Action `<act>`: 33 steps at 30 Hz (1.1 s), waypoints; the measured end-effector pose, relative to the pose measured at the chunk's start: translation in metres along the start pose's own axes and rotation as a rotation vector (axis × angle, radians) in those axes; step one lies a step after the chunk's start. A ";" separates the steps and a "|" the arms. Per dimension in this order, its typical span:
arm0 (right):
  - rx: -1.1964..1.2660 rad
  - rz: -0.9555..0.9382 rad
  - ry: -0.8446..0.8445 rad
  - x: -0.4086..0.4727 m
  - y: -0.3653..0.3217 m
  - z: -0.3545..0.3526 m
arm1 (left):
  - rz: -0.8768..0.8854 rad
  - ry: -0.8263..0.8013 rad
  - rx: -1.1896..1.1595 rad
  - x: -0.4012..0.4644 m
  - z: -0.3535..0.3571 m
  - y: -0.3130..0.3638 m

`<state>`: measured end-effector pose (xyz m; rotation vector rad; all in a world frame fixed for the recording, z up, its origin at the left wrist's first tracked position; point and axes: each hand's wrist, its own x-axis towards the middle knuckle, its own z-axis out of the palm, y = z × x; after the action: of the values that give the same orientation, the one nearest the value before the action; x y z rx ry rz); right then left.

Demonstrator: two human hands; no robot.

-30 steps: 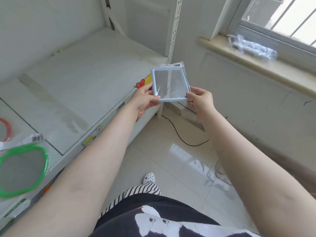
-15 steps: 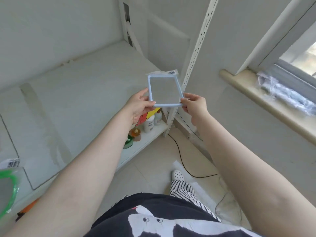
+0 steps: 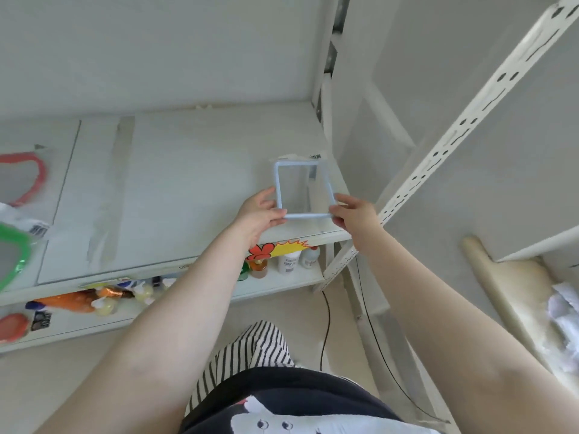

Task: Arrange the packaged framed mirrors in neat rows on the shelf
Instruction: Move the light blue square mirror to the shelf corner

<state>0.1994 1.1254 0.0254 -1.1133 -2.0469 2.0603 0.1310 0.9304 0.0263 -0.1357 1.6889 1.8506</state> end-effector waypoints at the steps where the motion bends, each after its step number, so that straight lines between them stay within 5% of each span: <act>1: -0.005 0.007 -0.017 0.009 0.001 0.001 | 0.002 0.031 0.007 0.005 0.000 -0.002; 10: -0.128 -0.003 -0.004 0.098 -0.006 0.017 | 0.106 0.163 0.205 0.086 0.008 -0.003; 20: -0.388 -0.262 -0.056 0.181 -0.020 0.034 | 0.239 0.197 0.429 0.175 0.003 0.013; 33: -0.491 -0.377 0.073 0.225 -0.023 0.052 | 0.372 0.350 0.596 0.216 0.006 0.016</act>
<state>-0.0042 1.1944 -0.0626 -0.7387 -2.5570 1.3671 -0.0482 1.0161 -0.0609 0.1177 2.5848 1.5371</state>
